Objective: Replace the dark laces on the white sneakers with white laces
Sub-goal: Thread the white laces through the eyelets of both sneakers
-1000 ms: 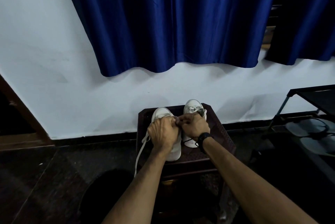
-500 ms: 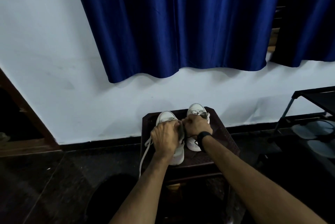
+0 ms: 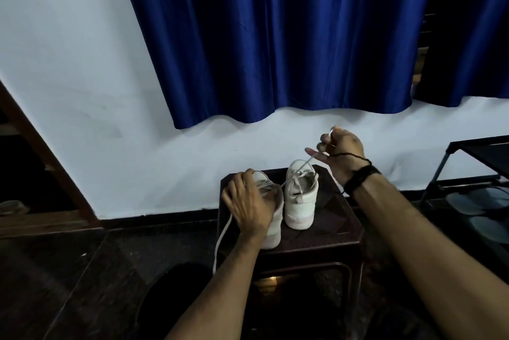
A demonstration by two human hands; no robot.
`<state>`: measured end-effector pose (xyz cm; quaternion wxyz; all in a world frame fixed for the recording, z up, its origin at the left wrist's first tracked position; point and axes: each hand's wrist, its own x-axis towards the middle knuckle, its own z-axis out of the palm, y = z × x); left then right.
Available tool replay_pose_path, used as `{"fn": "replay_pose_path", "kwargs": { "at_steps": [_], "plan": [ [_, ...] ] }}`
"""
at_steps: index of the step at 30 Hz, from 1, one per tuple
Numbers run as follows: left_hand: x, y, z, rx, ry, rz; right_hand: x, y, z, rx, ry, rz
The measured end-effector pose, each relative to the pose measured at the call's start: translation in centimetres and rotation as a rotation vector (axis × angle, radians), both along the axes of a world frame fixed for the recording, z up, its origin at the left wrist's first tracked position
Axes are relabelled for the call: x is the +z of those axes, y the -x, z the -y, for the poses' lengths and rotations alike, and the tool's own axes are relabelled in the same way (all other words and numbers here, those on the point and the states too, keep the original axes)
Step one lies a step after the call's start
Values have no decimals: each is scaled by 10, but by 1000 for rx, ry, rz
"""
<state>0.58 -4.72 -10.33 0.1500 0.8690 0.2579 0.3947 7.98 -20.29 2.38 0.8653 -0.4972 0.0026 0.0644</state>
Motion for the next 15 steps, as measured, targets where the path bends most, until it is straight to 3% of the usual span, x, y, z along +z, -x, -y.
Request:
{"fn": "replay_pose_path", "kwargs": {
  "at_steps": [1, 3, 5, 7, 8, 9, 10, 13, 15],
  "plan": [
    [0, 2, 1, 27, 61, 4, 2, 1, 6, 20, 196, 97],
    [-2, 4, 3, 81, 198, 15, -3, 3, 17, 19, 912, 482],
    [-5, 4, 5, 139, 369, 46, -14, 8, 19, 164, 1545, 764],
    [-6, 5, 6, 177, 505, 52, -17, 17, 17, 383, 1973, 773],
    [-8, 4, 6, 181, 542, 48, -13, 22, 16, 468, 2060, 765],
    [-9, 3, 6, 183, 568, 39, -6, 23, 16, 537, 2026, 761],
    [-10, 2, 5, 188, 593, 34, 2, 23, 18, 561, 1855, 741],
    [-11, -1, 6, 205, 620, 42, 35, 16, 27, 399, 1086, 645],
    [-9, -1, 10, 219, 613, 51, 49, 14, 31, 328, 858, 617]
  ]
}}
